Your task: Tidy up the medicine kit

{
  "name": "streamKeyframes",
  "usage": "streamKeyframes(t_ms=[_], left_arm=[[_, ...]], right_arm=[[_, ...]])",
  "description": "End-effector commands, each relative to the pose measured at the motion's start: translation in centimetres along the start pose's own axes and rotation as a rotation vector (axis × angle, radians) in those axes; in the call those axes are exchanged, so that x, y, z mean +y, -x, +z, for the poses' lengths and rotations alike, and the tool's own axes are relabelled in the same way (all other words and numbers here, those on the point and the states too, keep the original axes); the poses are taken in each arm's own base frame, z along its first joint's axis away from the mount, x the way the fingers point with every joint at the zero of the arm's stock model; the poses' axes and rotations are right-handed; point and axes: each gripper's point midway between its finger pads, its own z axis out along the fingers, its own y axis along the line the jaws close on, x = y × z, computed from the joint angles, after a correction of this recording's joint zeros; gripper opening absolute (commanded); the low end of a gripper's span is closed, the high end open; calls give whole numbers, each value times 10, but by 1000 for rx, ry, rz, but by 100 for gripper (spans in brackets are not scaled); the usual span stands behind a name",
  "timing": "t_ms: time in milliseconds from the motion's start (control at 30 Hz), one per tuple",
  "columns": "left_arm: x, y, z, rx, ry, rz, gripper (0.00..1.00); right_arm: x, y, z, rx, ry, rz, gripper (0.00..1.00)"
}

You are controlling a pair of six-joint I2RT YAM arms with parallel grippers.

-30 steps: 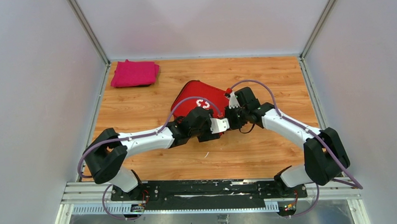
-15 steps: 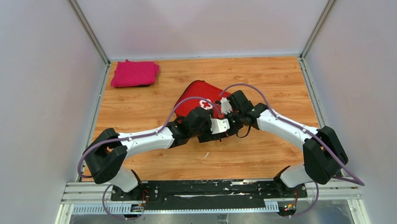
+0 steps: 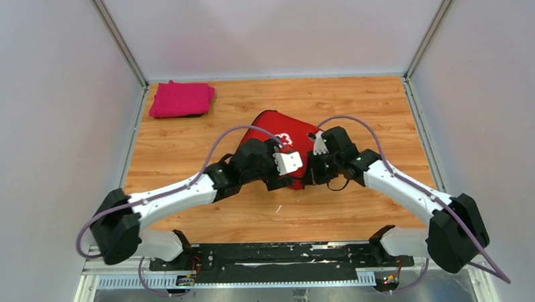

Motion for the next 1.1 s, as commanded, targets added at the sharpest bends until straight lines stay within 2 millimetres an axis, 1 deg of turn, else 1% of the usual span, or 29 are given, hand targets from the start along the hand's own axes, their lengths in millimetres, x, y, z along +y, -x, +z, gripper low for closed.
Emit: streamKeyframes(t_ms=[0, 100, 133, 167, 233, 267, 367, 400, 467, 533, 600, 667, 733, 767, 800, 900, 967, 1067], left_arm=[[1, 51, -41, -227, -27, -55, 100], [12, 60, -57, -268, 29, -118, 100], [20, 60, -58, -266, 62, -163, 100], [28, 60, -59, -262, 95, -195, 100], [55, 52, -59, -241, 176, -323, 100], [66, 48, -57, -232, 205, -421, 100], [114, 18, -51, -152, 352, -697, 100], [122, 2, -51, -111, 373, -792, 100], [136, -19, -42, -69, 383, -950, 100], [144, -33, -35, -64, 370, -1077, 98], [152, -38, -28, -100, 359, -1172, 94], [158, -43, -20, -104, 355, -1214, 91], [165, -50, -8, -88, 348, -1254, 90], [168, -50, -3, -91, 331, -1274, 89], [167, -58, 8, -68, 310, -1302, 88], [170, -69, 29, -36, 248, -1366, 85], [171, -78, 41, -20, 230, -1384, 84], [172, -91, 53, 13, 247, -1390, 80]], right_arm=[[-40, 7, -23, -82, -109, 136, 0], [-71, 20, -34, -124, -182, 151, 0], [-83, 29, -40, -141, -219, 157, 0], [-92, 34, -44, -145, -244, 157, 0], [-107, 45, -49, -144, -284, 157, 0], [-114, 49, -52, -140, -304, 155, 0], [-130, 57, -54, -110, -364, 149, 0], [-132, 61, -55, -113, -373, 146, 0], [-137, 64, -49, -96, -375, 150, 0], [-139, 68, -44, -78, -365, 151, 0], [-140, 71, -40, -63, -355, 151, 0], [-139, 72, -37, -57, -344, 151, 0], [-137, 72, -35, -51, -328, 149, 0], [-136, 72, -35, -51, -322, 146, 0], [-136, 72, -35, -48, -317, 139, 0], [-135, 73, -35, -45, -313, 125, 0], [-135, 73, -36, -36, -315, 118, 0], [-136, 70, -35, -25, -315, 116, 0]])
